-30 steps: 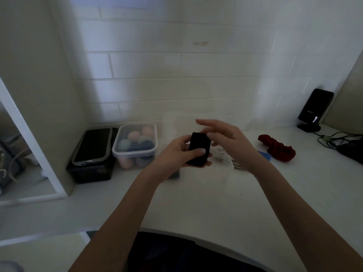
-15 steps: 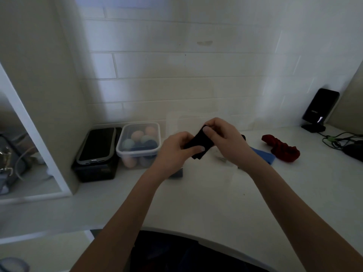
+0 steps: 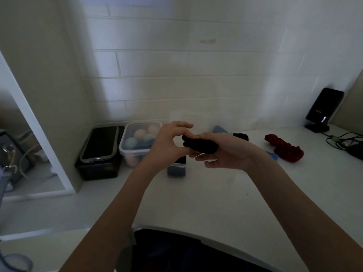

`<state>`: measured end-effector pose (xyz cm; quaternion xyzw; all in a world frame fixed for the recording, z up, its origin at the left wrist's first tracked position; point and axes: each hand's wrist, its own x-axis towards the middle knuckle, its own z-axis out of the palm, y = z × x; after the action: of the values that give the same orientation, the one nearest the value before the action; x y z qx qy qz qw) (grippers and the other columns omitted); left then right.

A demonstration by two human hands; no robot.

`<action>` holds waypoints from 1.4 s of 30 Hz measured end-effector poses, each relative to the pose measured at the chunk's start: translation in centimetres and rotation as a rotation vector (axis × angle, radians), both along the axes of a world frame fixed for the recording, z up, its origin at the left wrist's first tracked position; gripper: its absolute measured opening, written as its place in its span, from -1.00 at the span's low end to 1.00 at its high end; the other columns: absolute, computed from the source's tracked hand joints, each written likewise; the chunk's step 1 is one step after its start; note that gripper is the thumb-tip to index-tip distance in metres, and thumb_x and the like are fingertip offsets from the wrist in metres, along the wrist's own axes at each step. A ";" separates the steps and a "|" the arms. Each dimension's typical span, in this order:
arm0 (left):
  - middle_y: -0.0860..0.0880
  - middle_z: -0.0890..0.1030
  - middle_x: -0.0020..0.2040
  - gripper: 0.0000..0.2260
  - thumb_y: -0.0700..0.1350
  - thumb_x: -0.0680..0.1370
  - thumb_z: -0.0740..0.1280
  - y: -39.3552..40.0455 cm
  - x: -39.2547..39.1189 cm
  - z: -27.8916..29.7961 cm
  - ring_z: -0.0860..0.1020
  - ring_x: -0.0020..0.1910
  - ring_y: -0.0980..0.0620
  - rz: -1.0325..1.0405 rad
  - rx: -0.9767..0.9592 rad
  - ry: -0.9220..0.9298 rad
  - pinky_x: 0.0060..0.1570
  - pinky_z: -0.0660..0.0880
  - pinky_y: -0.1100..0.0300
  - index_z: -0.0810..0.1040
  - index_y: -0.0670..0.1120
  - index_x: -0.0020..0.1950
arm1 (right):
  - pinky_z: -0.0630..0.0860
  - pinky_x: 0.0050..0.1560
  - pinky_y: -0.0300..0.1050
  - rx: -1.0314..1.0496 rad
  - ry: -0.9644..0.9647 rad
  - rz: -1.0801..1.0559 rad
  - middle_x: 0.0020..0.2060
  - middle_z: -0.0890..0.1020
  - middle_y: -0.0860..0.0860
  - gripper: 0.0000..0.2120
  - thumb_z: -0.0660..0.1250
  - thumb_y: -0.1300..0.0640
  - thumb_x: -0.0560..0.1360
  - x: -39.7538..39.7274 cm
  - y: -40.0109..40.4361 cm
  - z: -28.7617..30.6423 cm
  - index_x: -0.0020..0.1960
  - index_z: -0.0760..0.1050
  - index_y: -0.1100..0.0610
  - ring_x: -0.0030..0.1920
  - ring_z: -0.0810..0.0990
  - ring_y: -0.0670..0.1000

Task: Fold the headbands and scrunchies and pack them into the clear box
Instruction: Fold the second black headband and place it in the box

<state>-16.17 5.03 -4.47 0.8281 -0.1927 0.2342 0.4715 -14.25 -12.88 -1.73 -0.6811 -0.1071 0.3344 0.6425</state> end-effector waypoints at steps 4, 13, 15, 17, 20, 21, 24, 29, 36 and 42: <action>0.10 0.54 0.10 -0.70 -0.14 0.35 0.50 0.9 -0.1 0.2 0.48 0.16 0.12 -0.049 0.142 0.008 0.23 0.34 0.26 0.59 0.15 0.01 | 0.48 -0.41 -0.28 0.145 0.006 -0.158 -0.06 0.54 0.08 -0.90 0.25 0.07 0.56 0.8 0.7 -1.0 0.03 0.47 0.08 -0.27 0.55 -0.08; -0.07 0.65 -0.14 -0.88 -0.21 0.47 0.30 2.1 -0.6 -1.2 0.58 -0.13 -0.04 0.132 0.473 -0.055 -0.05 0.51 0.04 0.63 -0.12 -0.09 | 0.63 -0.02 0.05 -0.391 -0.392 -0.290 -0.03 0.59 0.15 -0.88 0.36 0.22 0.48 1.0 1.6 -1.6 -0.21 0.54 0.05 0.00 0.60 0.11; -0.09 0.66 -0.16 -0.84 -0.13 0.49 0.25 2.2 -0.6 -1.1 0.58 -0.16 -0.09 0.116 0.652 -0.029 -0.11 0.51 0.00 0.62 -0.12 -0.11 | 0.63 -0.04 0.00 -0.453 -0.427 -0.295 -0.02 0.62 0.15 -0.90 0.37 0.20 0.48 1.1 2.0 -1.6 -0.20 0.55 0.05 -0.02 0.61 0.09; -0.10 0.67 -0.16 -0.79 -0.08 0.51 0.22 2.1 -0.6 -1.0 0.58 -0.19 -0.11 0.156 0.795 0.012 -0.15 0.50 0.03 0.62 -0.12 -0.13 | 0.62 -0.08 -0.02 -0.518 -0.472 -0.286 -0.03 0.64 0.15 -0.90 0.36 0.19 0.48 1.3 2.2 -1.5 -0.20 0.56 0.05 -0.07 0.60 0.07; -0.12 0.67 -0.15 -0.79 -0.10 0.53 0.20 1.7 -0.6 -0.7 0.57 -0.19 -0.14 0.194 0.929 0.057 -0.23 0.30 0.15 0.61 -0.11 -0.13 | 0.63 -0.17 -0.11 -0.503 -0.426 -0.263 -0.09 0.62 0.17 -0.91 0.33 0.30 0.49 1.7 2.2 -1.7 -0.08 0.61 0.17 -0.14 0.60 0.06; -0.11 0.68 -0.11 -0.79 -0.10 0.54 0.18 1.6 -0.6 -0.6 0.56 -0.15 -0.13 0.197 0.962 0.078 -0.21 0.24 0.17 0.61 -0.09 -0.09 | 0.62 -0.21 -0.16 -0.520 -0.400 -0.243 -0.11 0.61 0.17 -0.89 0.34 0.33 0.48 1.8 2.2 -1.9 -0.07 0.61 0.18 -0.17 0.60 0.05; -0.05 0.66 0.05 -0.74 -0.11 0.56 0.12 1.5 -0.5 -0.4 0.56 0.00 -0.09 0.170 1.036 0.125 0.02 0.27 0.16 0.58 0.00 0.10 | 0.57 -0.23 -0.24 -0.639 -0.409 -0.203 -0.15 0.64 0.16 -0.86 0.39 0.32 0.43 2.5 2.3 -2.8 -0.21 0.63 0.10 -0.24 0.59 0.01; -0.04 0.63 0.14 -0.69 -0.13 0.56 0.10 1.6 0.0 -0.2 0.53 0.09 -0.07 0.113 1.070 0.195 0.20 0.25 0.14 0.52 0.05 0.22 | 0.43 -0.26 -0.22 -0.842 -0.589 -0.146 -0.17 0.58 0.09 -0.77 0.42 0.10 0.42 2.9 2.8 -3.3 0.01 0.63 0.22 -0.20 0.52 0.00; -0.03 0.61 0.17 -0.68 -0.11 0.54 0.22 1.1 0.6 1.0 0.54 0.11 -0.04 0.091 1.028 0.344 0.04 0.39 0.18 0.49 0.07 0.28 | 0.46 -0.03 -0.09 -0.943 -0.826 -0.048 0.06 0.58 0.15 -0.70 0.47 0.16 0.34 2.6 3.0 -3.3 0.05 0.52 0.14 0.05 0.54 0.12; 0.03 0.63 0.10 -0.64 0.04 0.48 0.34 0.6 1.6 1.4 0.55 0.09 0.01 0.083 1.008 0.375 0.05 0.47 0.12 0.48 0.09 0.28 | 0.62 -0.05 0.01 -0.957 -0.767 0.012 0.04 0.55 0.09 -0.68 0.43 0.12 0.42 2.3 3.2 -3.1 0.16 0.53 0.09 -0.06 0.63 0.13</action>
<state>-14.61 5.62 -3.03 0.9862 -0.1608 -0.0205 0.0323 -11.93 -9.72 -4.87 -0.9652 -0.1726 0.0803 0.1793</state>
